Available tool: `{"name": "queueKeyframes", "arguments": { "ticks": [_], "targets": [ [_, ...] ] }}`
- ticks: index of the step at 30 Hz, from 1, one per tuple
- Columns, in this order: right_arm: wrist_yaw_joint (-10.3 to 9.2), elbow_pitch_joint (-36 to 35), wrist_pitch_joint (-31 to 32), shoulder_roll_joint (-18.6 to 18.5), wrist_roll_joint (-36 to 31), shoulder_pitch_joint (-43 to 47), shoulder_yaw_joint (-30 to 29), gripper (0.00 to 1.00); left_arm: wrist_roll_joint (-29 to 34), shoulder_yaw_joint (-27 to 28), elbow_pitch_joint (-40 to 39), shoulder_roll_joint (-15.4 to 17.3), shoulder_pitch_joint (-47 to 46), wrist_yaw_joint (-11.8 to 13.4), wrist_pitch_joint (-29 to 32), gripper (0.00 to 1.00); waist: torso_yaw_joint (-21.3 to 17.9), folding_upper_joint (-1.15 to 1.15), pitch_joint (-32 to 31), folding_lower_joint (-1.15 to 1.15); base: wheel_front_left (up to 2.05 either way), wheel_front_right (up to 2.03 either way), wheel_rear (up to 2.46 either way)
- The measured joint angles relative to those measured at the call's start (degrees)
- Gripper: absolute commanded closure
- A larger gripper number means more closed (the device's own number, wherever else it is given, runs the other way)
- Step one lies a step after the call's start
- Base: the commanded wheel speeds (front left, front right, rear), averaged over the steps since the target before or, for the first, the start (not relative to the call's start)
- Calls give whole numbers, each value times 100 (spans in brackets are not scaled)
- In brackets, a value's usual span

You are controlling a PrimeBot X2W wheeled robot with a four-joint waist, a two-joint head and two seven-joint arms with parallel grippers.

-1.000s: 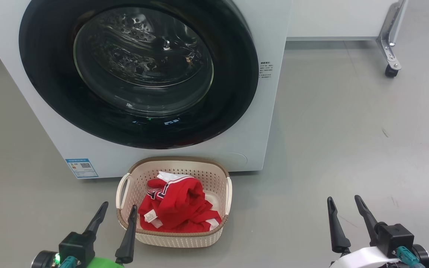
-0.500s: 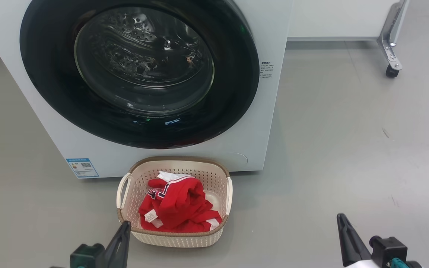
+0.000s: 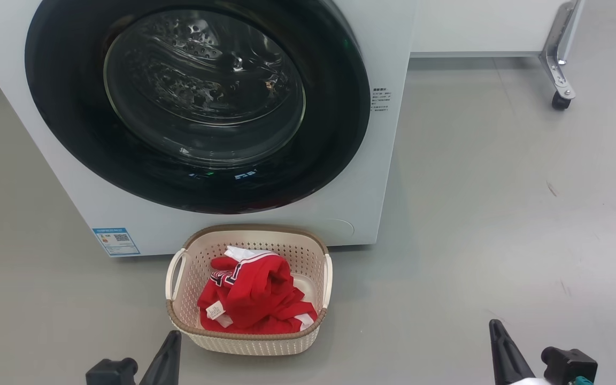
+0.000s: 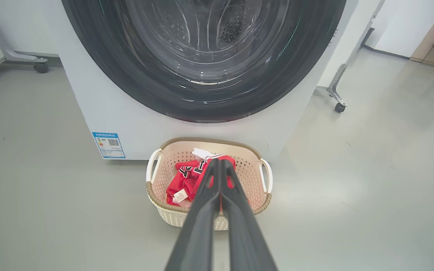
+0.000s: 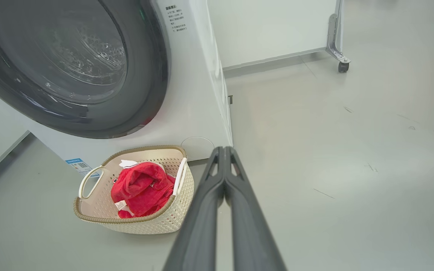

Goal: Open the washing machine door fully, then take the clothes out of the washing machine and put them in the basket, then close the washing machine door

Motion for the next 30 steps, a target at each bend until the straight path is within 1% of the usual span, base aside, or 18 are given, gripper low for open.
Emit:
{"name": "queueKeyframes", "arguments": {
  "ticks": [2,3,9,12,15,22,28,30],
  "targets": [
    [9,-12,35,1,198,-6,-31,100,-162,33,-2,-11,-1,-2,24,100,-5,0,2,0,0,0,0],
    [44,-16,48,1,278,-8,-47,100,-226,49,-2,-18,-1,-4,32,100,-8,0,4,0,0,0,0],
    [52,-36,160,2,714,-27,-149,100,-625,188,-4,-38,-15,-51,144,100,-24,0,10,0,0,0,0],
    [99,-41,224,2,955,-67,-191,100,-842,240,-4,-46,-19,-52,170,100,-32,0,14,0,0,0,0],
    [102,-48,269,0,1174,-130,-235,100,-1035,307,-3,-52,-25,-59,205,100,-40,0,17,0,0,0,0],
    [177,-49,423,-15,1800,-242,-355,100,-1630,466,2,-62,-107,-109,355,100,-61,0,25,0,0,0,0],
    [214,-44,546,-32,2274,-304,-441,100,-2042,592,14,-67,-164,-201,445,100,-77,0,30,0,0,0,0],
    [253,-45,567,-40,2429,-359,-471,100,-2157,630,22,-76,-193,-209,460,100,-82,0,32,0,0,0,0]
  ]
}}
